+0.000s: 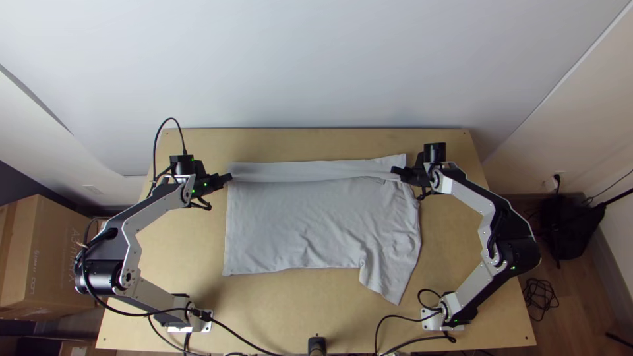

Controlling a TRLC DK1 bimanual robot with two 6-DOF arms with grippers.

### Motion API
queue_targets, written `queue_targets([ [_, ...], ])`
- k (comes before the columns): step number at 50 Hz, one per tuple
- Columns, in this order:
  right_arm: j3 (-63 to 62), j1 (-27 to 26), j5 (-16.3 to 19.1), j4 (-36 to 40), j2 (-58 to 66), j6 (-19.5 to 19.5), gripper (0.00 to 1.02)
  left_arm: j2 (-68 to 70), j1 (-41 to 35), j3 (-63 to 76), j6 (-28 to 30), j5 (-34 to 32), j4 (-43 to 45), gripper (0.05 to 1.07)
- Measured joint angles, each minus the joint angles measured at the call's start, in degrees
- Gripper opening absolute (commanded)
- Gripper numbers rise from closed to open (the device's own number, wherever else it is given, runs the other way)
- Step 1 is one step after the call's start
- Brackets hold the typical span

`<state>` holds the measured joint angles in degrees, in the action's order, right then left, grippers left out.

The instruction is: Fold the t-shirt

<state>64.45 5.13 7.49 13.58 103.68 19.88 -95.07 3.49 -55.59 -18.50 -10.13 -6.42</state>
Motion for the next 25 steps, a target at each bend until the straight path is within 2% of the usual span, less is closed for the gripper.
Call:
queue_targets([
  [15, -4.1, 0.0, -0.2, -2.5, -1.8, 0.0, 0.02, 0.9, 0.0, 3.9, 0.0, 0.0, 1.9, 0.09],
  [17, -4.8, 0.0, -0.3, -2.9, -2.1, 0.0, 0.03, 1.3, 0.0, 4.5, 0.0, 0.0, 2.3, 0.21],
  [18, -5.0, 0.0, -0.3, -3.1, -2.2, 0.0, 0.04, 1.4, 0.0, 4.9, 0.0, 0.0, 2.6, 0.3],
  [19, -5.2, 0.0, -0.4, -3.2, -2.3, 0.0, 0.09, 1.7, 0.0, 5.2, 0.0, 0.0, 2.8, 0.4],
  [22, -5.7, 0.0, -0.4, -3.5, -2.7, 0.0, 0.35, 2.5, 0.0, 6.4, 0.0, 0.1, 3.0, 0.75],
  [24, -5.9, -0.1, -0.6, -3.5, -3.0, 0.0, 0.43, 3.0, 0.0, 7.0, 0.0, 0.1, 2.9, 0.93],
  [25, -5.9, -0.1, -0.6, -3.5, -3.2, 0.0, 0.45, 3.2, 0.0, 7.1, 0.0, 0.1, 2.7, 0.97],
])
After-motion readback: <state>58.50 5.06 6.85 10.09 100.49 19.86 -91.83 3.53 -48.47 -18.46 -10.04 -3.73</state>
